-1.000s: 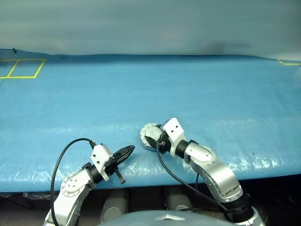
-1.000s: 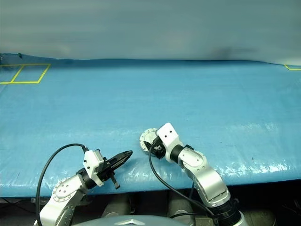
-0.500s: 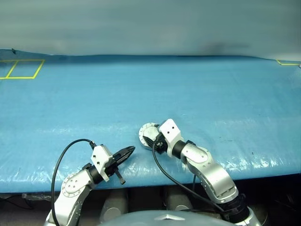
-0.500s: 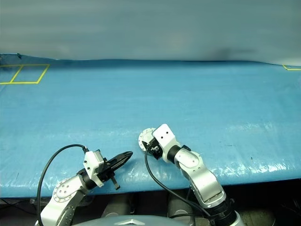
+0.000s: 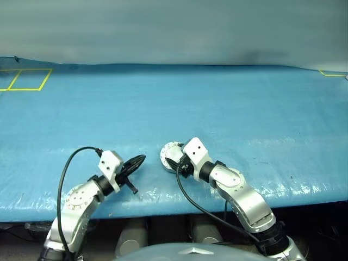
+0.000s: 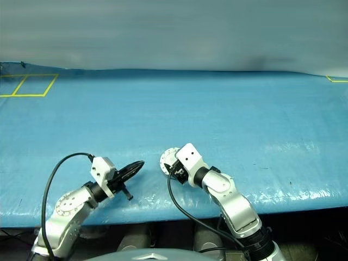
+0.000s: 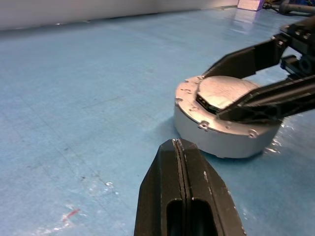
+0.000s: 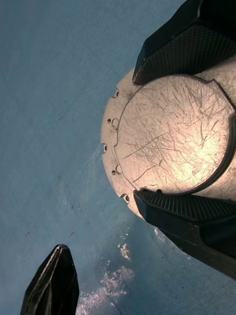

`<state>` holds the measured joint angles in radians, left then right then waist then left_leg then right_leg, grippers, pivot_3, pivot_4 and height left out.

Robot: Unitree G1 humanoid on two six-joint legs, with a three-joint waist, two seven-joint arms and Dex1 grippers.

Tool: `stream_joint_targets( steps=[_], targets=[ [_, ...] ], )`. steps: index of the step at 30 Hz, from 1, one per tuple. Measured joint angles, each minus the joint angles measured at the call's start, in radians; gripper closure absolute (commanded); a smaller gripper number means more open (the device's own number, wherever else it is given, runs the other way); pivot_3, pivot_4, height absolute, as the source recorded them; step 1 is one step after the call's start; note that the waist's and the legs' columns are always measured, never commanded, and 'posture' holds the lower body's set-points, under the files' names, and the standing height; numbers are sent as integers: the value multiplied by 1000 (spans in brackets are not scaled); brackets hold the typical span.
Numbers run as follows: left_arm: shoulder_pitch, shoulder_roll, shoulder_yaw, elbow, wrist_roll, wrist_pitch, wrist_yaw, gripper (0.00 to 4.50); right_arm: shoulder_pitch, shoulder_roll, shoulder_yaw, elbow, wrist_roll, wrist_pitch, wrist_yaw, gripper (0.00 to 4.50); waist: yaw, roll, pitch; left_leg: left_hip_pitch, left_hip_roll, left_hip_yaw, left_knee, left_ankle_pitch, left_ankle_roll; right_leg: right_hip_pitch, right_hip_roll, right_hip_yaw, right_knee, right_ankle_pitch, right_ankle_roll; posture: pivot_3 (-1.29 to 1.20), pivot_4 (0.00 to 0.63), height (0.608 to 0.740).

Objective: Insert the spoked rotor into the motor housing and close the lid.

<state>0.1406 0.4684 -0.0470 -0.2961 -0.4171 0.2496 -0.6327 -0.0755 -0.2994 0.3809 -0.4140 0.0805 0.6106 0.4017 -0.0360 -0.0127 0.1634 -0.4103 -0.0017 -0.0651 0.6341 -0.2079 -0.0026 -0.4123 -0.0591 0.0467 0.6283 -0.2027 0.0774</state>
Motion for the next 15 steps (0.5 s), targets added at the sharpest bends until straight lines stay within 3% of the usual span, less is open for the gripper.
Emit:
stream_joint_targets(
  steps=[7,15],
  targets=[
    [-299,-22,7,-5,-219,464,63,4500,-1,16,-2,22,0,-18,2,1463,-3,-2,-1,0,0,-1,2,0,0,3,2,0,2,0,0,0,150,740],
    [-452,-34,-45,86,-226,612,64,4500,-2,25,-2,37,0,-37,7,1463,-12,-3,-2,1,1,-1,1,1,-1,3,4,1,2,1,0,0,150,740]
  ],
)
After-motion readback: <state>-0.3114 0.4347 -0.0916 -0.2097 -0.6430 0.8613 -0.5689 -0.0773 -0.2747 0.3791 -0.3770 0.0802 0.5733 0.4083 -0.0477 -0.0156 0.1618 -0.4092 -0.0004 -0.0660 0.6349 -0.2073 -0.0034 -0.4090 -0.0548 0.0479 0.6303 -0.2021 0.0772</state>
